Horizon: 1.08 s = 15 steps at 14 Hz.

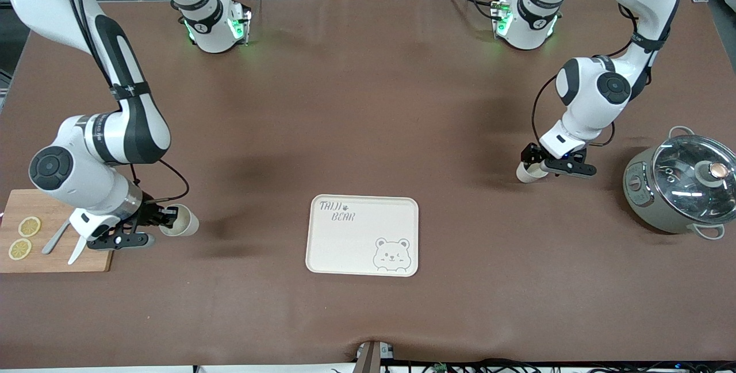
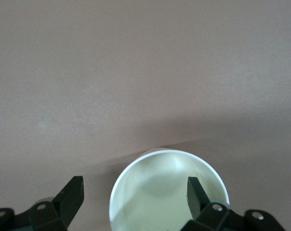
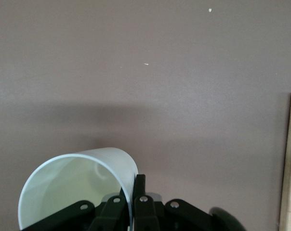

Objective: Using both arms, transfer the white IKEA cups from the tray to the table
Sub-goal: 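Carry the cup with the right gripper toward the cutting board, then set the cup down and open the left gripper beside the pot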

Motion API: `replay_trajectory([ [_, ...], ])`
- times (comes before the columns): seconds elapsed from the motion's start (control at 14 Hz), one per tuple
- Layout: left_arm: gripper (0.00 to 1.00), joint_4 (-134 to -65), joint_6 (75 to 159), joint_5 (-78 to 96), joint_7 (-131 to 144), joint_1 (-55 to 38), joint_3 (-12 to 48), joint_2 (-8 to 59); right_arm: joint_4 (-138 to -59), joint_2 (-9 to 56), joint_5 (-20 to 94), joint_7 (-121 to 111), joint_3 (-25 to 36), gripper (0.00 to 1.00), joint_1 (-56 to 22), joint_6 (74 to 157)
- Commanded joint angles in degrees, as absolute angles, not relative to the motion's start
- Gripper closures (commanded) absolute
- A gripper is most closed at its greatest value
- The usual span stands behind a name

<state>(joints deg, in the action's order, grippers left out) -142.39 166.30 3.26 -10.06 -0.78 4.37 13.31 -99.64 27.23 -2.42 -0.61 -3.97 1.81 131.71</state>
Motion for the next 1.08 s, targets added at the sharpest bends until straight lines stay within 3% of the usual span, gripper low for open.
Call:
replay_trajectory([
  [0.0,0.05,-142.03,166.99,4.48,-12.13,-0.18,5.01,13.71,-103.44,25.93,-2.11,-1.32,-4.92,1.00,2.81,135.86],
  [0.72,0.05,-142.47,166.29,4.66,-15.64,1.14,4.92,12.22,-105.21,31.28,-2.11,-2.02,-4.83,1.00,3.16,146.24],
  [1.0,0.05,-142.47,160.77,4.66,-15.64,1.23,4.92,8.36,-105.21,32.87,-2.11,-2.02,-4.92,1.00,3.16,148.61],
])
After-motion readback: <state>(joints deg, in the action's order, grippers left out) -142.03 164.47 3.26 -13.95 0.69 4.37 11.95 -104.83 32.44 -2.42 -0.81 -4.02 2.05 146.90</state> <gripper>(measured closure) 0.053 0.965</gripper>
